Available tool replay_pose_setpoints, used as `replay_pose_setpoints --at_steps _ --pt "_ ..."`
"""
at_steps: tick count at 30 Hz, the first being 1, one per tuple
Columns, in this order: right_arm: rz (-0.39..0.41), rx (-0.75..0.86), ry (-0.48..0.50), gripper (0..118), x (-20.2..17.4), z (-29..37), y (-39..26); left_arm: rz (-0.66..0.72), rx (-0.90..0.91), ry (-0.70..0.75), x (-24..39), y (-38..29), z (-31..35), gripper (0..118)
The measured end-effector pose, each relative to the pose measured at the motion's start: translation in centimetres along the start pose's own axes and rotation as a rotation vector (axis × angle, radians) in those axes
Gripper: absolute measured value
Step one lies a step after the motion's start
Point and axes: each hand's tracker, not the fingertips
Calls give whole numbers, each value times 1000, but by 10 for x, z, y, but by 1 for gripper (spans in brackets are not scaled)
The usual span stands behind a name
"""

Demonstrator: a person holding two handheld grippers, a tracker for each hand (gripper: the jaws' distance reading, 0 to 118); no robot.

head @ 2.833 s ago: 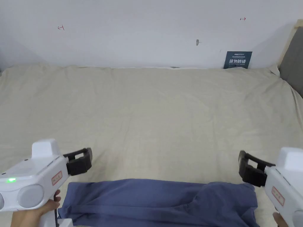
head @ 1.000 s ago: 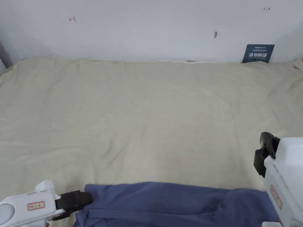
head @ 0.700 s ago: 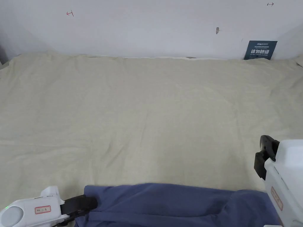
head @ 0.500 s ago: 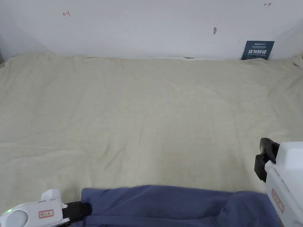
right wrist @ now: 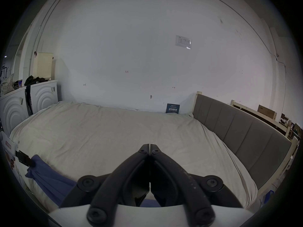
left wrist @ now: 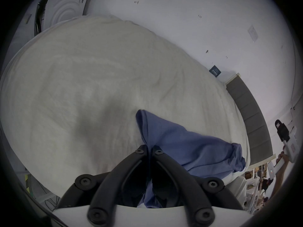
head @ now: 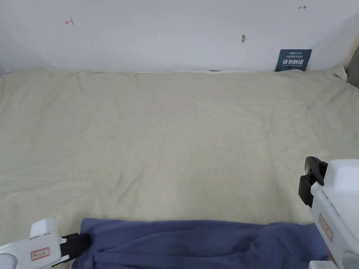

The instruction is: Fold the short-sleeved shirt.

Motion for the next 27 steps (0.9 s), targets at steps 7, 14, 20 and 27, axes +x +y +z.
replay_pose_setpoints --at_steps 7,14,20,27 --pt "-22 26 8 2 6 11 2 21 54 126 -23 3 40 5" --pt "-21 38 20 2 13 20 0 -18 44 94 33 7 47 5" --pt "-38 47 26 2 18 29 -1 -114 -49 -86 128 5 14 5" --pt "-36 54 14 2 32 39 -4 -216 -176 -161 214 -11 -53 5"
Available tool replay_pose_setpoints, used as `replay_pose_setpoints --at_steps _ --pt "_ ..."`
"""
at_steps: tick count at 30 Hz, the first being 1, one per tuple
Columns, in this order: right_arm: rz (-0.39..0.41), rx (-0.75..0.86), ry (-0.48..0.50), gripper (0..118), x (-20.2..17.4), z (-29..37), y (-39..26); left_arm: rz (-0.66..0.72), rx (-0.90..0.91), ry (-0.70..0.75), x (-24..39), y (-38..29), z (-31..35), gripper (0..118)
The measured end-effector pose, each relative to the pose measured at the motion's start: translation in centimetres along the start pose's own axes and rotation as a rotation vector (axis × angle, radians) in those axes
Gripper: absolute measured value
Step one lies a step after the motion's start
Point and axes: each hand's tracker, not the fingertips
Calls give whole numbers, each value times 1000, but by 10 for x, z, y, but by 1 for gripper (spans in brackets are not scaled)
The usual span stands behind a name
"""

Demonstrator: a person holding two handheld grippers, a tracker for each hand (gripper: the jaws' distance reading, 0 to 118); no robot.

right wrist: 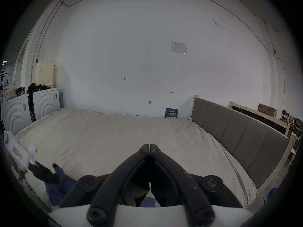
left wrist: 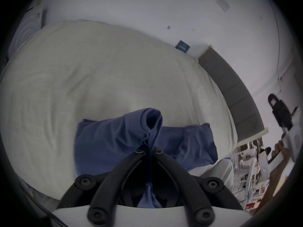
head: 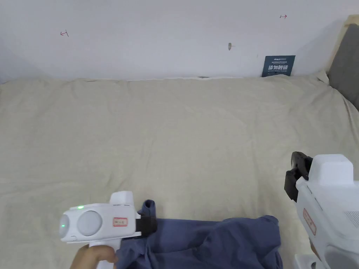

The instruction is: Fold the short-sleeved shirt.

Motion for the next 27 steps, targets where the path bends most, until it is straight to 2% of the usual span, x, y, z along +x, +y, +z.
replay_pose_setpoints --at_steps 6,8,9,10,11,12,13,18,21,23,24,26,27 --pt "-4 -9 -21 2 12 4 -4 -42 -95 45 23 -6 -56 6" --pt "-6 -13 -26 2 15 4 -6 -41 -115 47 25 -9 -67 13" --pt "-7 -14 -28 2 16 5 -6 -46 -111 47 25 -11 -70 30" --pt "-7 -15 -31 2 17 5 -7 -50 -114 42 25 -12 -71 71" --pt "-9 -16 -33 2 18 5 -7 -48 -119 40 26 -12 -73 99" --pt "-12 -17 -35 2 18 5 -7 -46 -124 38 28 -13 -74 116" --pt "-16 -18 -34 2 19 5 -7 -47 -124 38 30 -14 -73 118" --pt "-18 -15 -34 2 19 7 -6 -54 20 16 37 -9 -37 114" --pt "-18 -9 -28 2 19 8 -4 -82 177 69 37 -11 -9 114" --pt "-16 -4 -27 2 19 9 -2 -112 286 125 34 -14 7 110" --pt "-17 -2 -26 2 20 9 -2 -135 336 166 34 -17 13 103" --pt "-20 0 -24 2 21 9 -1 -178 410 239 31 -23 19 68" --pt "-21 1 -24 2 21 9 -1 -198 426 270 30 -26 19 42"
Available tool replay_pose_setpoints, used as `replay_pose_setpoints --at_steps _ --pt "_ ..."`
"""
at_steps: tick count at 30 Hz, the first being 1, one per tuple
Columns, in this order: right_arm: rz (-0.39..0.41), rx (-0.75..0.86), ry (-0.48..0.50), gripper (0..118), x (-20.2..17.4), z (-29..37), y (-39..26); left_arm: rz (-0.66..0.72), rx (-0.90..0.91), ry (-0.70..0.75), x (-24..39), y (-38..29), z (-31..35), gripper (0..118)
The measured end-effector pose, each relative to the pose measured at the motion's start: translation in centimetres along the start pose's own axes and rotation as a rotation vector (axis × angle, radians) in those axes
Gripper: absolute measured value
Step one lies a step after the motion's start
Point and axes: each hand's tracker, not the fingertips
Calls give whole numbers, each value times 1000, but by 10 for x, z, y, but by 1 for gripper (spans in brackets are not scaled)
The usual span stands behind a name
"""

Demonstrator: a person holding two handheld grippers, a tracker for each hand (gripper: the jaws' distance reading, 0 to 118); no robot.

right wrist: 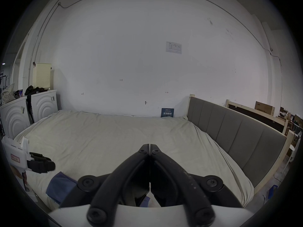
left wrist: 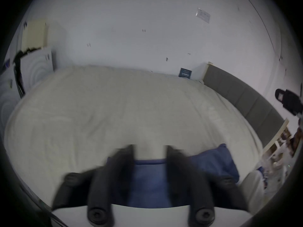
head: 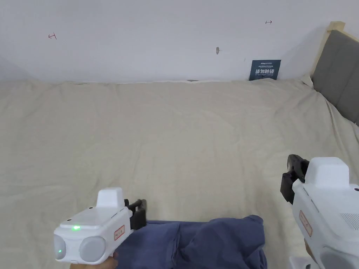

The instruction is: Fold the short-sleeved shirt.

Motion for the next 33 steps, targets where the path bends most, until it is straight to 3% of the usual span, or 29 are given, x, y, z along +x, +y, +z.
replay_pose_setpoints --at_steps 1,2,12,20,22,27,33 --pt "-1 0 0 2 0 0 0 -19 -3 28 -1 -4 -1 10" --pt "-2 0 0 2 1 0 0 -35 -13 32 -2 -9 -3 2" --pt "-10 -8 -10 2 8 3 -3 -11 -144 -16 28 -69 -49 1" --pt "-14 -29 -43 2 19 3 -9 -98 -287 -102 84 -107 -80 1" --pt "-15 -35 -50 2 21 4 -10 -150 -242 -64 92 -114 -83 1" --pt "-20 -39 -53 2 22 3 -10 -58 -289 -122 75 -94 -77 1" --pt "-16 -24 -35 2 13 2 -4 65 -206 -205 27 -44 -35 1"
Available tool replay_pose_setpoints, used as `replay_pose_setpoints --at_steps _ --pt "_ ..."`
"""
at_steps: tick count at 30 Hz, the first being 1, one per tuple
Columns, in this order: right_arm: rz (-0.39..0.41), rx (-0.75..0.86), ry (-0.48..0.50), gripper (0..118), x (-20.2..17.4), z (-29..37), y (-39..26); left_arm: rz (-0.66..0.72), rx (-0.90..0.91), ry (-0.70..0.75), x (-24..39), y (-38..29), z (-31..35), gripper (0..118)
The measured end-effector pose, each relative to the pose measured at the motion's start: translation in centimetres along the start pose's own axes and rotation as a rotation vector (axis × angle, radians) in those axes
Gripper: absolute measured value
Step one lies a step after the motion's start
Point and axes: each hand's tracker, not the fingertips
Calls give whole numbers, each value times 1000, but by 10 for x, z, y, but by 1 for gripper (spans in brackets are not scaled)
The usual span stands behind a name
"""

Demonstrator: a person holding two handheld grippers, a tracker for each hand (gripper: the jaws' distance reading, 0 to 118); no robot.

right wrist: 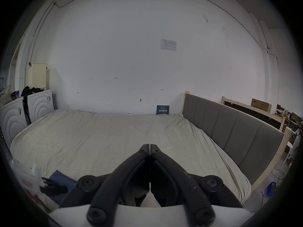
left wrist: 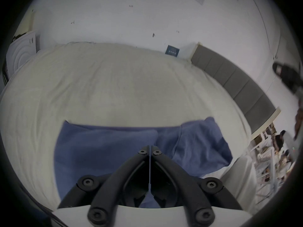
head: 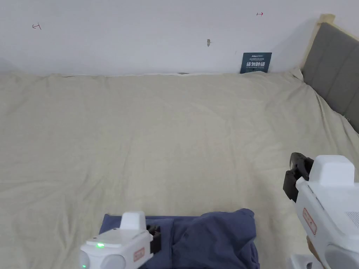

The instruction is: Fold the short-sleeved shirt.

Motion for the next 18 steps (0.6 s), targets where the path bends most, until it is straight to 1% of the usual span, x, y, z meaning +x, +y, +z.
replay_pose_setpoints --at_steps 3,4,6,8,9,10,11,12,15,16,18 --pt "7 1 12 2 -7 -2 1 124 -6 -82 -38 18 29 3" --pt "7 1 17 2 -9 -3 1 177 -16 -112 -55 22 37 7" --pt "8 -3 26 2 -13 -5 1 231 -30 -119 -80 25 46 24" --pt "9 -8 35 2 -18 -7 -1 248 -52 -97 -104 23 52 56" --pt "11 -11 40 2 -20 -8 -1 262 -69 -84 -115 20 52 76" --pt "14 -16 45 2 -23 -9 -2 295 -87 -74 -124 18 52 102" --pt "16 -17 47 2 -25 -10 -2 321 -112 -75 -133 16 50 116" --pt "20 -20 50 2 -27 -11 -3 347 -145 -77 -141 12 48 118" --pt "24 -28 56 2 -31 -14 -5 381 -164 -101 -157 2 43 118" --pt "22 -31 58 2 -32 -15 -5 377 -178 -99 -161 -1 38 116" --pt "20 -35 61 2 -33 -16 -5 383 -199 -85 -166 -6 30 109"
